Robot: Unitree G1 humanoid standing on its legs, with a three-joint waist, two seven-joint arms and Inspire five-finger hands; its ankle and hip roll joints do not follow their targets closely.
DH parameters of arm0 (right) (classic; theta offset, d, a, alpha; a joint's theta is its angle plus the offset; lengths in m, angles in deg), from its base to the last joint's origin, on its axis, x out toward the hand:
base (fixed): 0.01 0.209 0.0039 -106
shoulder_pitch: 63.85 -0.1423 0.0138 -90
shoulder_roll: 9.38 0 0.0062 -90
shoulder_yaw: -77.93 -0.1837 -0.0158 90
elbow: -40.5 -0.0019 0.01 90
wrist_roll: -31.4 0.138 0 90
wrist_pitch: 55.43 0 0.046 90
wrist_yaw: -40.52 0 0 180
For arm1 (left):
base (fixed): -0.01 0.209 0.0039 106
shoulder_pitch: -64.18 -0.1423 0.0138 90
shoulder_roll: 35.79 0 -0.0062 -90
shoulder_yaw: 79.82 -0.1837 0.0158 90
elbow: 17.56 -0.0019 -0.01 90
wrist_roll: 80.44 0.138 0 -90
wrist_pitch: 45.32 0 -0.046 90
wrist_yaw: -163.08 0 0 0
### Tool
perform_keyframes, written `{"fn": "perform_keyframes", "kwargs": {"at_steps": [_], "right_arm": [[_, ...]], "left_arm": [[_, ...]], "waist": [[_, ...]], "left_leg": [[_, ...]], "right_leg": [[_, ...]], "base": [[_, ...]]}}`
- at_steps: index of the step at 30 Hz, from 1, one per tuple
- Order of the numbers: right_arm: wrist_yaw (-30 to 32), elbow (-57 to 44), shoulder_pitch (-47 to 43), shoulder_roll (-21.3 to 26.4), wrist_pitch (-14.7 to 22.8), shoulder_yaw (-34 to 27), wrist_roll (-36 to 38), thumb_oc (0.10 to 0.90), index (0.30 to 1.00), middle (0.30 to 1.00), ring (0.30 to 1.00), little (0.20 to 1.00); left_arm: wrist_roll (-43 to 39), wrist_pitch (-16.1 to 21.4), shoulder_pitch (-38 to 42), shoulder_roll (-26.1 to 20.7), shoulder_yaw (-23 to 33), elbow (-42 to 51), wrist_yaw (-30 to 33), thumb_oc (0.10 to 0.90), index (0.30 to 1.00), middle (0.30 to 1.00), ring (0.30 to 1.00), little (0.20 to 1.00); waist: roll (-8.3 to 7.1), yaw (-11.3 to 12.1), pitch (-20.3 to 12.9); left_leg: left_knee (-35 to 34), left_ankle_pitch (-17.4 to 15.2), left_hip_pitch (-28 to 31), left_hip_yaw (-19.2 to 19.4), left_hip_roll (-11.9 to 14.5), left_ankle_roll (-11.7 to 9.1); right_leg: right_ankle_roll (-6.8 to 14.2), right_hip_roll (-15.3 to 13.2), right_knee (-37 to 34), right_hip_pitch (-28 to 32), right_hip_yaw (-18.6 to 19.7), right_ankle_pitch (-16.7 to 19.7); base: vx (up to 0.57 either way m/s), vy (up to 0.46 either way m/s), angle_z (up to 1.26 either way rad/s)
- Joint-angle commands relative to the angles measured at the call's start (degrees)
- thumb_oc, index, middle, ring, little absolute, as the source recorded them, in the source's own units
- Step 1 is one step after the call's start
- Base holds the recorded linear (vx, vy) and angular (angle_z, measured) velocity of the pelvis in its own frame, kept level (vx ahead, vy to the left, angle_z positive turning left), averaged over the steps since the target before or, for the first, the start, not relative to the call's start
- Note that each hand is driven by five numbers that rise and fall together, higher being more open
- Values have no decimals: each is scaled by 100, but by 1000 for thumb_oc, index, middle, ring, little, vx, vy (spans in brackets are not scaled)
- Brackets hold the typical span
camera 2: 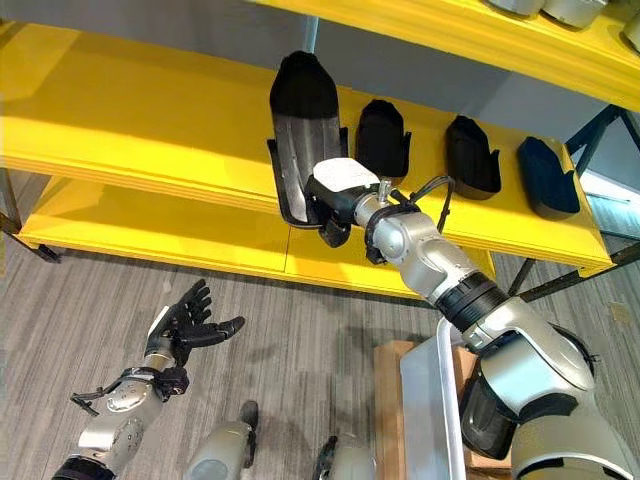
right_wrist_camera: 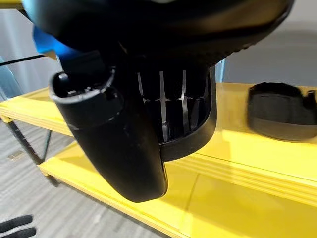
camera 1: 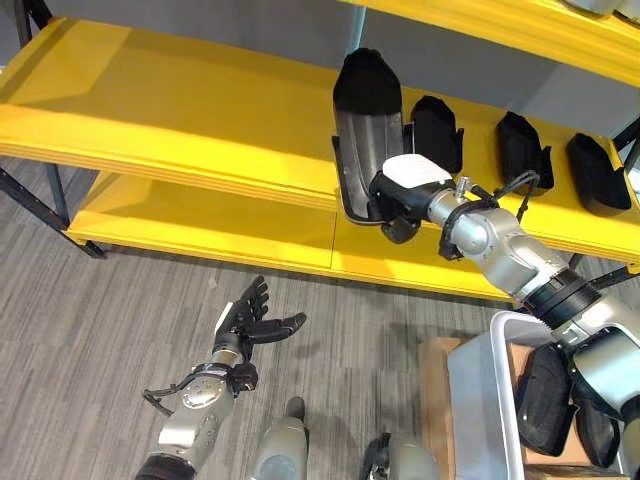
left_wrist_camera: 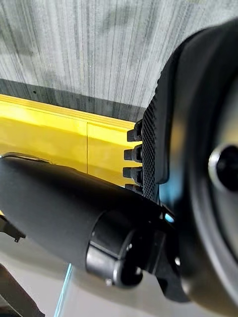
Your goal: Move parts from the plastic box to the shelf.
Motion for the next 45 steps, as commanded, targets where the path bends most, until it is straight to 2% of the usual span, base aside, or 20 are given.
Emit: {"fn": "perform_keyframes", "kwargs": {"at_steps": [1, 3, 5, 6, 11, 21, 22, 24, 25, 26, 27, 28, 30, 31, 32, 33, 34, 35, 39, 45], "right_arm": [[520, 155, -1092, 230, 44, -316, -191, 400, 300, 300, 300, 300], [476, 165, -1099, 154, 38, -299, -292, 400, 300, 300, 300, 300], [400, 22, -890, 292, 89, -377, -395, 400, 300, 300, 300, 300], [397, 16, -885, 295, 87, -379, -395, 400, 300, 300, 300, 300], [397, -78, -963, 183, 103, -341, -266, 400, 300, 300, 300, 300], [466, -3, -1241, 101, 135, -199, -80, 400, 300, 300, 300, 300], [476, -35, -1365, 141, 146, -131, -109, 400, 300, 300, 300, 300], [441, -111, -1421, 118, 162, -60, -72, 400, 300, 300, 300, 300], [435, -166, -1483, 75, 167, -16, -17, 400, 300, 300, 300, 300], [437, -179, -1611, 67, 163, 47, 79, 400, 300, 300, 300, 300], [437, -179, -1612, 66, 163, 47, 79, 400, 300, 300, 300, 300], [558, -165, -1724, 30, 122, 40, 221, 400, 300, 300, 300, 300], [589, -147, -1688, 117, 109, 21, 271, 400, 300, 300, 300, 300], [590, -148, -1682, 122, 110, 21, 272, 400, 300, 300, 300, 300], [579, -252, -1570, 240, 135, -24, 337, 400, 300, 300, 300, 300], [580, -294, -1522, 237, 146, -29, 354, 400, 300, 300, 300, 300], [563, -343, -1470, 229, 134, -76, 346, 400, 300, 300, 300, 300], [539, -387, -1306, 210, 134, -170, 264, 400, 300, 300, 300, 300], [580, -325, -1337, -36, 120, -206, 216, 400, 300, 300, 300, 300], [715, 46, -1482, -270, 21, -334, 302, 400, 300, 300, 300, 300]], "left_arm": [[31, 516, 130, -102, 67, 555, -176, 900, 1000, 1000, 1000, 1000], [16, 532, 59, -65, 166, 554, -181, 900, 1000, 1000, 1000, 1000], [41, 556, -41, 107, 190, 482, -279, 900, 1000, 1000, 1000, 1000], [42, 556, -44, 108, 188, 483, -279, 900, 1000, 1000, 1000, 1000], [31, 474, -257, 208, 216, 516, -300, 900, 1000, 1000, 1000, 1000], [34, 465, -155, 139, 97, 556, -273, 900, 1000, 1000, 1000, 1000], [38, 459, -127, 106, 105, 537, -242, 900, 1000, 1000, 1000, 1000], [34, 464, -244, 109, 208, 505, -244, 900, 1000, 1000, 1000, 1000], [-19, 459, -330, 118, 290, 495, -227, 900, 1000, 1000, 1000, 1000], [-58, 449, -366, 83, 362, 502, -220, 900, 1000, 1000, 1000, 1000], [-59, 449, -365, 82, 363, 502, -220, 900, 1000, 1000, 1000, 1000], [-81, 430, -366, 87, 389, 484, -173, 900, 1000, 1000, 1000, 1000], [-43, 407, -384, 87, 392, 492, -157, 900, 1000, 1000, 1000, 1000], [-42, 406, -385, 87, 387, 493, -156, 900, 1000, 1000, 1000, 1000], [-36, 410, -398, 54, 423, 512, -157, 900, 1000, 1000, 1000, 1000], [-23, 423, -386, 17, 414, 529, -155, 900, 1000, 1000, 1000, 1000], [-50, 434, -386, -9, 434, 535, -145, 900, 1000, 1000, 1000, 1000], [-57, 445, -428, 6, 482, 535, -137, 900, 1000, 1000, 1000, 1000], [-85, 465, -304, -43, 348, 631, -110, 900, 1000, 1000, 1000, 1000], [-61, 500, -165, -123, 166, 645, -100, 900, 1000, 1000, 1000, 1000]], "waist": [[-80, -78, -288], [-102, -19, -254], [-231, -22, -293], [-226, -22, -293], [-203, 21, -453], [-170, -74, -607], [-228, -102, -629], [-251, -47, -692], [-278, 22, -684], [-320, 139, -575], [-323, 128, -584], [-362, 363, -313], [-341, 436, -209], [-339, 451, -211], [-253, 478, -245], [-127, 499, -280], [-98, 516, -311], [-116, 526, -324], [-67, 452, -354], [-128, 509, -383]], "left_leg": [[-10, -533, 299, -315, 100, -112], [14, -643, 461, -293, 140, -190], [236, -893, 562, -375, 51, -306], [250, -901, 558, -377, 53, -305], [213, -998, 720, -430, 199, -366], [-409, -734, 1025, -633, 667, -636], [-326, -710, 1064, -751, 841, -689], [-61, -418, 1034, -741, 979, -753], [447, -21, 882, -740, 1035, -767], [1246, 326, 495, -923, 958, -734], [1251, 328, 479, -932, 953, -733], [2080, 437, -94, -1162, 599, -608], [1838, 189, -614, -1063, 402, -586], [1846, 167, -606, -1050, 406, -582], [708, 389, -695, -871, 697, -699], [78, 718, -782, -915, 811, -782], [-238, 734, -575, -843, 853, -786], [25, 503, -503, -792, 783, -772], [-56, 262, -388, -598, 598, -673], [79, 2, -520, -326, 534, -551]], "right_leg": [[132, 99, -2301, 289, -102, 1632], [231, -91, -2785, 313, -301, 1943], [248, -142, -3116, 528, -126, 2208], [250, -139, -3124, 536, -129, 2215], [171, -38, -3005, 691, -476, 1999], [-16, 255, -2357, 626, -502, 1215], [-134, 442, -2176, 645, -333, 1005], [-252, 606, -2160, 747, -356, 838], [-359, 694, -2164, 853, -381, 785], [-483, 797, -2178, 965, -383, 753], [-482, 793, -2180, 957, -391, 755], [-595, 804, -2152, 1078, -450, 634], [-568, 769, -2134, 1144, -474, 586], [-563, 769, -2121, 1142, -462, 569], [-467, 801, -2191, 1263, -447, 526], [-415, 885, -2223, 1316, -426, 483], [-415, 886, -2169, 1312, -376, 453], [-391, 826, -2128, 1369, -339, 378], [-267, 648, -2190, 1370, -314, 474], [-89, 419, -2445, 1322, -279, 663]], "base": [[298, -160, 21], [192, -145, 26], [281, -216, 33], [184, -133, 43], [128, -124, 27], [90, -145, 11], [168, -253, 24], [198, -272, 16], [114, -270, 8], [54, -208, 5], [-20, -264, -22], [1, -205, -19], [55, -139, -15], [177, 20, 11], [219, 103, 23], [271, 117, 23], [191, 118, 11], [177, 115, -12], [102, 182, -66], [55, 135, -23]]}}
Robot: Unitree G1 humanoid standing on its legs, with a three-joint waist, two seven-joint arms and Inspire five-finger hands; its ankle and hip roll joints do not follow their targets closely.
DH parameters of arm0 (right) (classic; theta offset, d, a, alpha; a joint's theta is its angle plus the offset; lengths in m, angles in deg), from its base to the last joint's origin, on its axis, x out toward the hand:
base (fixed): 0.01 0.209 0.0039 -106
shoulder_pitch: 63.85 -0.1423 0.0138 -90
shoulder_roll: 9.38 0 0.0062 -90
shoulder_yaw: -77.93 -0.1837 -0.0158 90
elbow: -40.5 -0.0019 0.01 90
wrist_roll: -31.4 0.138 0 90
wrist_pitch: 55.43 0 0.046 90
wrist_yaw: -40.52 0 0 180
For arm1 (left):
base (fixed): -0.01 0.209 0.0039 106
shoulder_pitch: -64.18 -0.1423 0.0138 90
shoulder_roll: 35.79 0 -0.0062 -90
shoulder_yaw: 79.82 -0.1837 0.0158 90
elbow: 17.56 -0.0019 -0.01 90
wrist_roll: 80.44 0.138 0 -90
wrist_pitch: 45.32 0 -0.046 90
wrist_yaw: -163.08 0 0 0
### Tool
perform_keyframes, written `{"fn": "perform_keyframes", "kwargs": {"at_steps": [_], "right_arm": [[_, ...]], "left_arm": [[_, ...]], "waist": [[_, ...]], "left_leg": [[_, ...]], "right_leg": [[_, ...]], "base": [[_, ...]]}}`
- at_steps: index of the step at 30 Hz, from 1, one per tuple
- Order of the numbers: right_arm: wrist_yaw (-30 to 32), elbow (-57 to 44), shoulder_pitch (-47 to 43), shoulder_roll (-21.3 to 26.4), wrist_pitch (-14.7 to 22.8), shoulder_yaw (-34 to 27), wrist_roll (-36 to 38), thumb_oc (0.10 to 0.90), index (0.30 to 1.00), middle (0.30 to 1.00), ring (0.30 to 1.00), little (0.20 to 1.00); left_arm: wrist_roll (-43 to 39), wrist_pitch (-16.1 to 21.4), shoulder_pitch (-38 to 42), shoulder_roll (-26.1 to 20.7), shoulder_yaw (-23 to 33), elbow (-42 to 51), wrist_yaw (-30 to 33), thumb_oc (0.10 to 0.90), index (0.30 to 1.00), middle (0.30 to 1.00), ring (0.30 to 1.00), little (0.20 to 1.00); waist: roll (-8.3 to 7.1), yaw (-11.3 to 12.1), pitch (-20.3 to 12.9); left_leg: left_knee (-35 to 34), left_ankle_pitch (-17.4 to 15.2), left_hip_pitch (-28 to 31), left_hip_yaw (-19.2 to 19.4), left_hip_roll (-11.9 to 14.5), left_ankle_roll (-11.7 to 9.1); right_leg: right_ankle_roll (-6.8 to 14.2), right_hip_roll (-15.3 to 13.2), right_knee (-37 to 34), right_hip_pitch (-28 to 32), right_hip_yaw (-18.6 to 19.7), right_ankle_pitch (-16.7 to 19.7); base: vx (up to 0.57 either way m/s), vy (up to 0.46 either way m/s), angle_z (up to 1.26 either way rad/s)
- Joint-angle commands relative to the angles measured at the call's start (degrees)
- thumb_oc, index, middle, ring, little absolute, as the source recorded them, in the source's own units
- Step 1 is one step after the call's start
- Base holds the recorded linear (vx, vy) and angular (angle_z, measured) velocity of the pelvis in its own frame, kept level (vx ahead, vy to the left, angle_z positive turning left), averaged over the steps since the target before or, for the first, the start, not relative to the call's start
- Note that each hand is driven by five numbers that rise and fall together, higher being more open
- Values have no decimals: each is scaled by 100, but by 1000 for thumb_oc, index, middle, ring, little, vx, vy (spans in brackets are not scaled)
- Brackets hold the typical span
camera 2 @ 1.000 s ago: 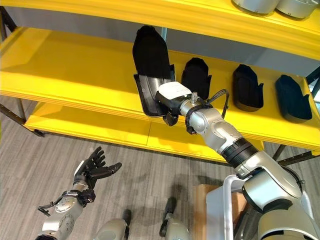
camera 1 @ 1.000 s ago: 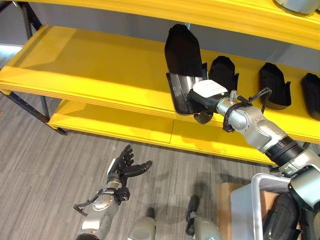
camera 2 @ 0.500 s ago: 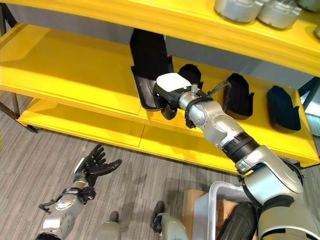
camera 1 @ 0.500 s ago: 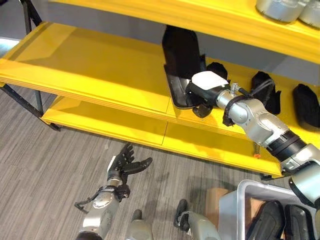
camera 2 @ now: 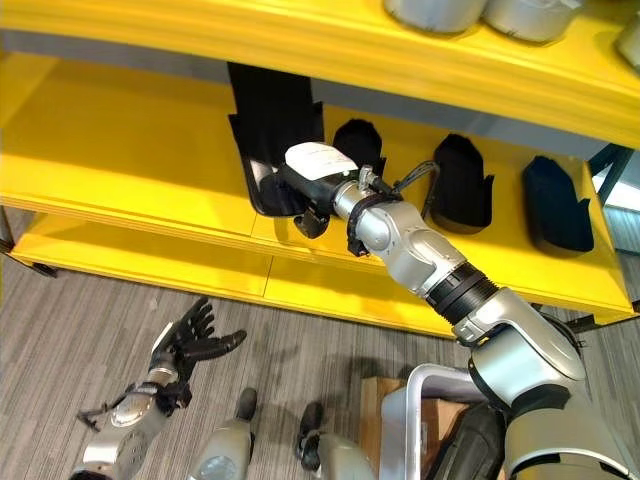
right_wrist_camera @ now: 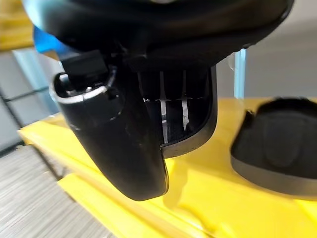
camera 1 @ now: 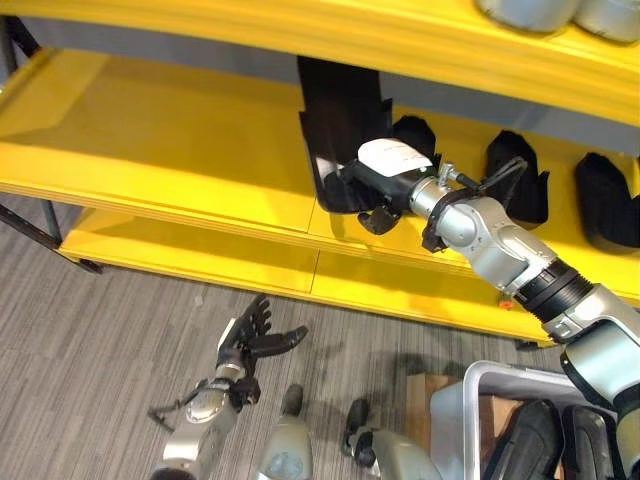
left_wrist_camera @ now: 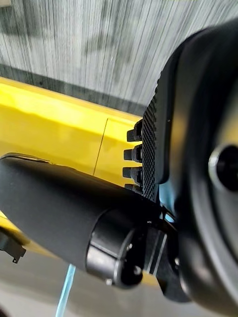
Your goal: Move parts from the plastic box to the shelf.
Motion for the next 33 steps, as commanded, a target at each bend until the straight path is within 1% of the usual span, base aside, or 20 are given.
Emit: {"fn": "perform_keyframes", "kwargs": {"at_steps": [1, 6, 9, 17, 26, 27, 33], "right_arm": [[661, 199, -1184, -109, 60, -396, 129, 400, 300, 300, 300, 300], [782, 699, -1317, -384, -29, -424, 282, 400, 300, 300, 300, 300], [923, 1232, -1400, -681, -95, -521, 558, 400, 300, 300, 300, 300], [1045, 1953, -1661, -954, -136, -464, 748, 400, 300, 300, 300, 300], [1115, 2355, -1737, -1245, -167, -490, 1008, 400, 300, 300, 300, 300], [1145, 2404, -1765, -1317, -166, -512, 1083, 400, 300, 300, 300, 300], [1149, 2318, -1831, -1469, -181, -464, 1129, 400, 300, 300, 300, 300]], "left_arm": [[-53, 564, -44, -448, 86, 723, 26, 900, 1000, 1000, 1000, 1000], [-92, 572, 11, -450, 13, 700, 60, 900, 1000, 1000, 1000, 1000], [-146, 599, 47, -472, -70, 694, 42, 900, 1000, 1000, 1000, 1000], [-230, 637, 115, -539, -176, 709, 33, 900, 1000, 1000, 1000, 1000], [-283, 639, 219, -585, -281, 750, 41, 900, 1000, 1000, 1000, 1000], [-286, 640, 268, -601, -314, 754, 42, 900, 1000, 1000, 1000, 1000], [-311, 628, 351, -638, -401, 757, 43, 900, 1000, 1000, 1000, 1000]], "waist": [[-377, 208, -404], [-424, 243, -396], [-399, 285, -382], [-324, 410, -350], [-312, 536, -298], [-320, 579, -280], [-348, 652, -222]], "left_leg": [[860, -614, -485, -15, 130, 127], [924, -724, -554, 31, 79, 193], [952, -767, -626, -4, 19, 239], [1009, -806, -770, -107, -109, 298], [1089, -843, -889, -219, -164, 330], [1109, -846, -921, -256, -187, 334], [1155, -846, -1017, -355, -234, 342]], "right_leg": [[740, -641, -1073, 1147, 11, 301], [789, -705, -1161, 1135, -49, 384], [812, -744, -1187, 1119, -101, 411], [854, -798, -1181, 1081, -215, 447], [869, -817, -1187, 1097, -362, 452], [875, -819, -1187, 1106, -396, 454], [880, -830, -1195, 1106, -493, 482]], "base": [[38, 68, 2], [40, 45, 4], [37, 40, 6], [27, 24, 7], [14, 4, 8], [7, 7, 11], [7, 2, 11]]}}
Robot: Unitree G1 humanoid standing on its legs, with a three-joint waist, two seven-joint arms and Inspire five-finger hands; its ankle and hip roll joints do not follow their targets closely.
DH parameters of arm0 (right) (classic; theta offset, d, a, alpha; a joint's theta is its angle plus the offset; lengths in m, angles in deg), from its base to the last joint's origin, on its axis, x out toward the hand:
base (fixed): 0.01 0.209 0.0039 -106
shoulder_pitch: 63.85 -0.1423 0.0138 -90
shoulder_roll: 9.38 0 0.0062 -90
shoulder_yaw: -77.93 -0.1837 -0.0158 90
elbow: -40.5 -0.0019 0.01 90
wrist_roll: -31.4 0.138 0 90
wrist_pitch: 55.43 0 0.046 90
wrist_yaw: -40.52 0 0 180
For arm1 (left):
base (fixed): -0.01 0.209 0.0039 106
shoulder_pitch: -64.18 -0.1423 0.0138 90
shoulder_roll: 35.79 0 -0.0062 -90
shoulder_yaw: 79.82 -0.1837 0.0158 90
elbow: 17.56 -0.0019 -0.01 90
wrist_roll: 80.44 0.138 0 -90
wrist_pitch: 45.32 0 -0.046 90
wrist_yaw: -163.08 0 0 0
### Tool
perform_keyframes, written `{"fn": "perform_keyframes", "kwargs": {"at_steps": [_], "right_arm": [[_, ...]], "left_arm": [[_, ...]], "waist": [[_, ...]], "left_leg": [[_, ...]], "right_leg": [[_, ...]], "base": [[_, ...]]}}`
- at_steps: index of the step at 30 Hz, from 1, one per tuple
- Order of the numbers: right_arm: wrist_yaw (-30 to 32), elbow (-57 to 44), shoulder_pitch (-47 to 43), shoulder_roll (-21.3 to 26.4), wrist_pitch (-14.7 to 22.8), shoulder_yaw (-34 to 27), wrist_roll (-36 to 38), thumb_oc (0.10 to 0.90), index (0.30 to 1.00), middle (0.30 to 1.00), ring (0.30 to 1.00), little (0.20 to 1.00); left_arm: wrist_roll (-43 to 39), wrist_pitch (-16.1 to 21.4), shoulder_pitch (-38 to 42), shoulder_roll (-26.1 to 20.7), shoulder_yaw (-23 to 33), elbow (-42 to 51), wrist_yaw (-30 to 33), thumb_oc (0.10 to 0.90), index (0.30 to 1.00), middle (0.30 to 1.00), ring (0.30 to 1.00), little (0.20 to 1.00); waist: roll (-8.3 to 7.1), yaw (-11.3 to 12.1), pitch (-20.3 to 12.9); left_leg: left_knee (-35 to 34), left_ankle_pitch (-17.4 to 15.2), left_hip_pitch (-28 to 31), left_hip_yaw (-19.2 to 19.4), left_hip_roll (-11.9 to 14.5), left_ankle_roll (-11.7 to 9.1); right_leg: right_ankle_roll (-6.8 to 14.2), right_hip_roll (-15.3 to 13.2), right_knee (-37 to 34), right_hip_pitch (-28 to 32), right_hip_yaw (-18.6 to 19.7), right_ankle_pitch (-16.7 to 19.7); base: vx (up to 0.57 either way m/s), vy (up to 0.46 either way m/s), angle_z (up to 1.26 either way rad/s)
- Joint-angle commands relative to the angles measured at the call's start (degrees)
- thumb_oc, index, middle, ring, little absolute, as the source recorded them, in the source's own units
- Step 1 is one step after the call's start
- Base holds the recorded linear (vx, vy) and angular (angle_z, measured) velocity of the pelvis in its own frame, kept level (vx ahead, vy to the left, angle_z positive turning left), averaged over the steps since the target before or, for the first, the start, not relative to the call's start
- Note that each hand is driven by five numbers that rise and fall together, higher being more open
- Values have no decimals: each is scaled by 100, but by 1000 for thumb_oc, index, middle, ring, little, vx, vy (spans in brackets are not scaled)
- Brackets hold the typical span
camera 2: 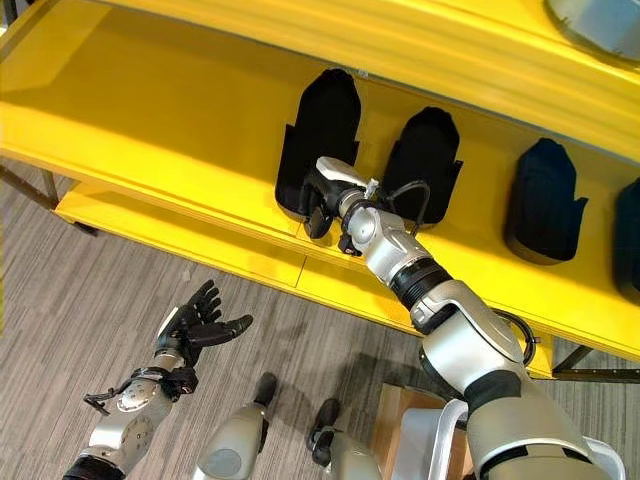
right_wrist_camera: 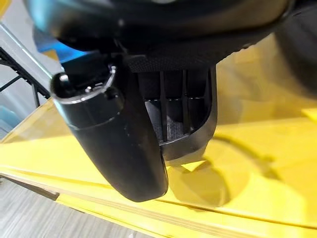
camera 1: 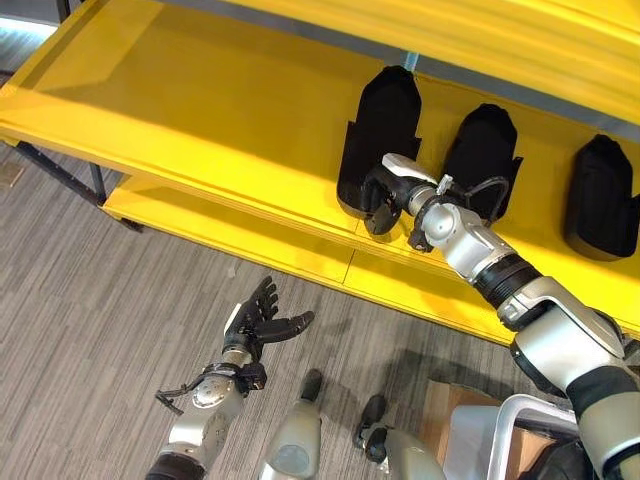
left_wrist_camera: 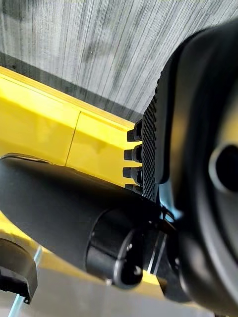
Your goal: Move parts from the plastic box to the shelf.
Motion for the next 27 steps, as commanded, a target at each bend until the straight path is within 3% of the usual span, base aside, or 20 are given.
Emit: {"fn": "perform_keyframes", "kwargs": {"at_steps": [1, 11, 27], "right_arm": [[568, -188, -1386, -149, 256, -229, 120, 400, 300, 300, 300, 300], [668, -53, -1633, -265, 266, -194, 282, 400, 300, 300, 300, 300], [822, 374, -2065, -26, 275, -47, 412, 400, 300, 300, 300, 300]], "left_arm": [[-100, 537, 190, -534, -163, 727, -82, 900, 1000, 1000, 1000, 1000], [-177, 541, 222, -603, -236, 755, -74, 900, 1000, 1000, 1000, 1000], [-235, 558, 231, -704, -363, 817, -128, 900, 1000, 1000, 1000, 1000]], "waist": [[-383, 64, -208], [-418, 177, -152], [-368, 289, -50]], "left_leg": [[1036, -746, -505, -112, -107, 236], [1090, -750, -639, -204, -168, 243], [1089, -732, -846, -253, -239, 246]], "right_leg": [[749, -653, -1208, 1348, -32, 690], [767, -674, -1255, 1348, -123, 749], [781, -696, -1391, 1286, -190, 841]], "base": [[7, 5, 7], [3, 11, 5], [5, 8, 4]]}}
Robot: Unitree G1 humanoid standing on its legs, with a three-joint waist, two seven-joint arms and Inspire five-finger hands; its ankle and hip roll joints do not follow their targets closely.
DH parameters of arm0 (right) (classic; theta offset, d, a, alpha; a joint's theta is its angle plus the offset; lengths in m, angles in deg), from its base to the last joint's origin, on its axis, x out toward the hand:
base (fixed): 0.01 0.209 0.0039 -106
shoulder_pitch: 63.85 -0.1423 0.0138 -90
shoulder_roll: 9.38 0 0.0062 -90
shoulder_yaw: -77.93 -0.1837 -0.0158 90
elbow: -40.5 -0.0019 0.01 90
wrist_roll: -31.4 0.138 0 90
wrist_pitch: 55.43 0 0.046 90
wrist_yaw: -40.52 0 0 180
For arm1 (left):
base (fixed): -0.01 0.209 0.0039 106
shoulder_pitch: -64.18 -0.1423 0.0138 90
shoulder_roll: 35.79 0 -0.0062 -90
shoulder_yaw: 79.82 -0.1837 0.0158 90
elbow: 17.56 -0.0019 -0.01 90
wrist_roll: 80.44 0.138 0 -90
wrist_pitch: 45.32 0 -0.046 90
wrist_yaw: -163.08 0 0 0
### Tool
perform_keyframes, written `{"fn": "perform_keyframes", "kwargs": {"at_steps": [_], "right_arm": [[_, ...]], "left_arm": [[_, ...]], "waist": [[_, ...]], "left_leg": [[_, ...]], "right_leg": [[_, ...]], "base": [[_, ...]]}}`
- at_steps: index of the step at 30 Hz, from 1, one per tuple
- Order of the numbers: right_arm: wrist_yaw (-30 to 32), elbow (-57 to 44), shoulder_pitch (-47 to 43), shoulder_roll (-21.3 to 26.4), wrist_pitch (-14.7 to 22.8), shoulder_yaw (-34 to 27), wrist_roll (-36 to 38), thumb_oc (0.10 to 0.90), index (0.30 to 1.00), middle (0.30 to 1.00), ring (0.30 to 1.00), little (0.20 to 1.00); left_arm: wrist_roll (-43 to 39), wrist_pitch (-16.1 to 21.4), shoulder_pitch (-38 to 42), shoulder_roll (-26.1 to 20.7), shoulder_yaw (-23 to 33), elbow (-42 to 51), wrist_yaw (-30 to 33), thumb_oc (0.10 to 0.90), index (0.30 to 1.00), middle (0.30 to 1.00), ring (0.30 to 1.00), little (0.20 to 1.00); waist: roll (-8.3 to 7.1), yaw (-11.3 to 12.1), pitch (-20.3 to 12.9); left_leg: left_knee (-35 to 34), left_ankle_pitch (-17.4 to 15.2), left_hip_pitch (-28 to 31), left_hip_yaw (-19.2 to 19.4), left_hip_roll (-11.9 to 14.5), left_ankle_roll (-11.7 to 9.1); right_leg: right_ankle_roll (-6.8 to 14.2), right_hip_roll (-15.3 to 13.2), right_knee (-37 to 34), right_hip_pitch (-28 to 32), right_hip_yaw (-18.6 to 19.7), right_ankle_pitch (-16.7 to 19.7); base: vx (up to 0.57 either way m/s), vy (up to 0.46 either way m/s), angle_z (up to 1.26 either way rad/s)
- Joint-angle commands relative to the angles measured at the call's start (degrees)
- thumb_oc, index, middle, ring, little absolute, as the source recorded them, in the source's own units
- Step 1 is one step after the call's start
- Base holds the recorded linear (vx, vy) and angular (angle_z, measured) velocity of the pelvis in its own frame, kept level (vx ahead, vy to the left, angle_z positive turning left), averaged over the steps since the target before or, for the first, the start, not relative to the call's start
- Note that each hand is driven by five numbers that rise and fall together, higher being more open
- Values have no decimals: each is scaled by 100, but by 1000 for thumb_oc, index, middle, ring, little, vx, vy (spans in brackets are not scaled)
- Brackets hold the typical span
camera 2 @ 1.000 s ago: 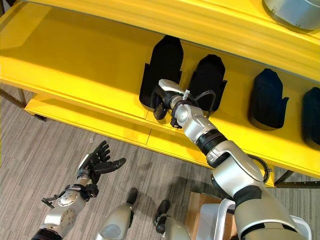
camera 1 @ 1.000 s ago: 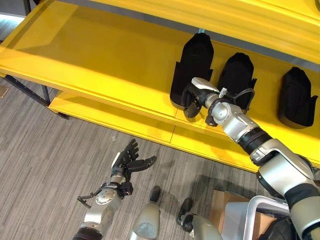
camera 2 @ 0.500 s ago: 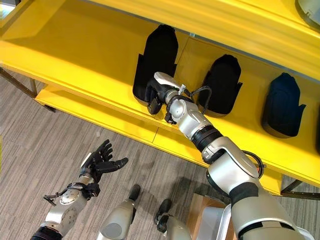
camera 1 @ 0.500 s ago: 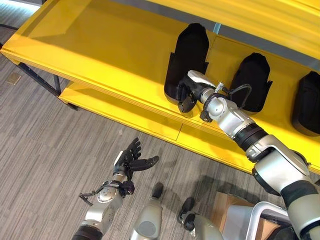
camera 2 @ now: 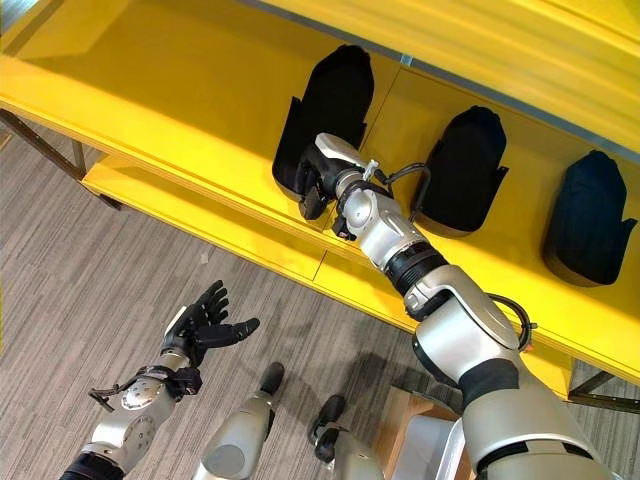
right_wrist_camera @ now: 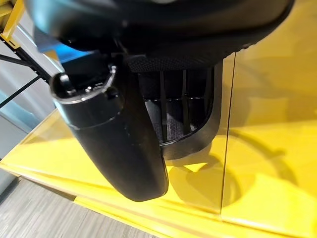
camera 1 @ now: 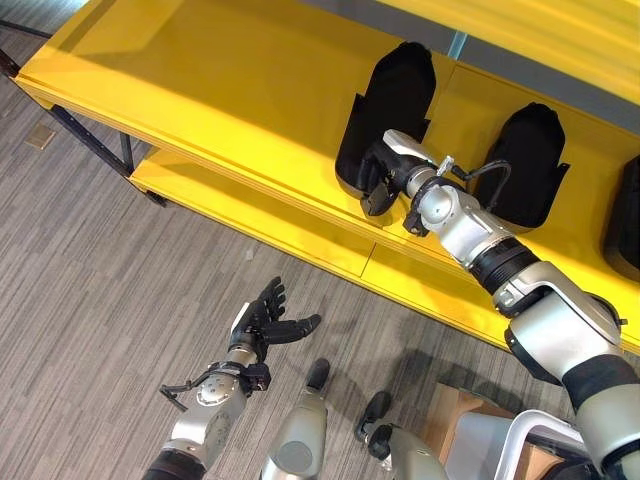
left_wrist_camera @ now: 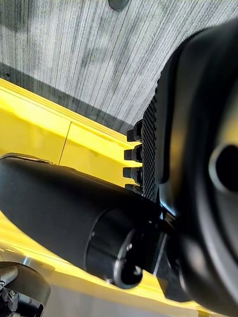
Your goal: Move parts from the plastic box to the shelf.
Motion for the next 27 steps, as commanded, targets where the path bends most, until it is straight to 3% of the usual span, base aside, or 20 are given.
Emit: {"fn": "perform_keyframes", "kwargs": {"at_steps": [1, 27], "right_arm": [[584, -73, -1620, 137, 364, -19, 107, 400, 300, 300, 300, 300], [606, 633, -2121, 488, 466, 355, 411, 400, 300, 300, 300, 300]], "left_arm": [[-230, 561, 151, -556, -66, 837, -129, 900, 1000, 1000, 1000, 1000], [-284, 630, 355, -530, -415, 745, -166, 900, 1000, 1000, 1000, 1000]], "waist": [[-364, 88, -45], [-420, 219, -90]], "left_leg": [[928, -728, -539, 5, -180, 247], [913, -755, -785, 37, -322, 243]], "right_leg": [[767, -644, -1345, 1379, 69, 854], [869, -671, -1671, 1460, 22, 1048]], "base": [[0, 0, 0], [18, 2, 1]]}}
